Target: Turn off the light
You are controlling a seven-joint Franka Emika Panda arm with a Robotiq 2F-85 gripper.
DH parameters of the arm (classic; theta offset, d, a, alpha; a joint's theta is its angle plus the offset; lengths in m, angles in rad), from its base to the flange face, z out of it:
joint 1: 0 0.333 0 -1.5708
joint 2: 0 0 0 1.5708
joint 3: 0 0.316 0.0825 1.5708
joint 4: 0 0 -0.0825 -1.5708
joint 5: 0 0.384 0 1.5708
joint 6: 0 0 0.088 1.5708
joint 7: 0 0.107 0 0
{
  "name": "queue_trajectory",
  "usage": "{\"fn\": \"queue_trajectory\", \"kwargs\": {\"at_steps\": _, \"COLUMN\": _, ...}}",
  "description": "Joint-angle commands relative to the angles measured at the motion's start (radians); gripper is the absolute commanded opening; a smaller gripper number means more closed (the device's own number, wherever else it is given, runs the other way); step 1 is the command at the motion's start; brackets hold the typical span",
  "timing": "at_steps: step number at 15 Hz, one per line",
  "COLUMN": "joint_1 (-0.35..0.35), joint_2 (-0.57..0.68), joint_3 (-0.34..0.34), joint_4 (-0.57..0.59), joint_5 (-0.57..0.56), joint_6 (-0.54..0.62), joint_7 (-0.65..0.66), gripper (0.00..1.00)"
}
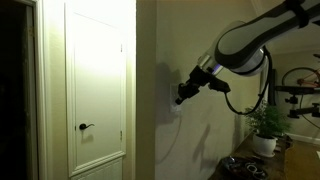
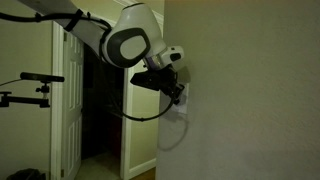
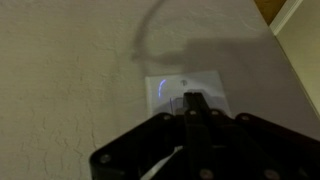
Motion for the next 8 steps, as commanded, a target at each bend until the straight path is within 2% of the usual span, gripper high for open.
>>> {"fn": "queue_trajectory", "kwargs": {"at_steps": 1, "joint_1": -0.001, "joint_2": -0.011, "joint_3": -0.002, "joint_4": -0.027, "joint_5": 0.026, "joint_6": 0.031, "joint_7": -0.02, "gripper": 0.03}}
{"fn": "queue_trajectory", "kwargs": {"at_steps": 8, "joint_1": 0.003, "joint_2": -0.138, "joint_3": -0.005, "joint_4": -0.201, "joint_5": 0.066, "joint_6": -0.02, "joint_7": -0.078, "gripper": 0.03}}
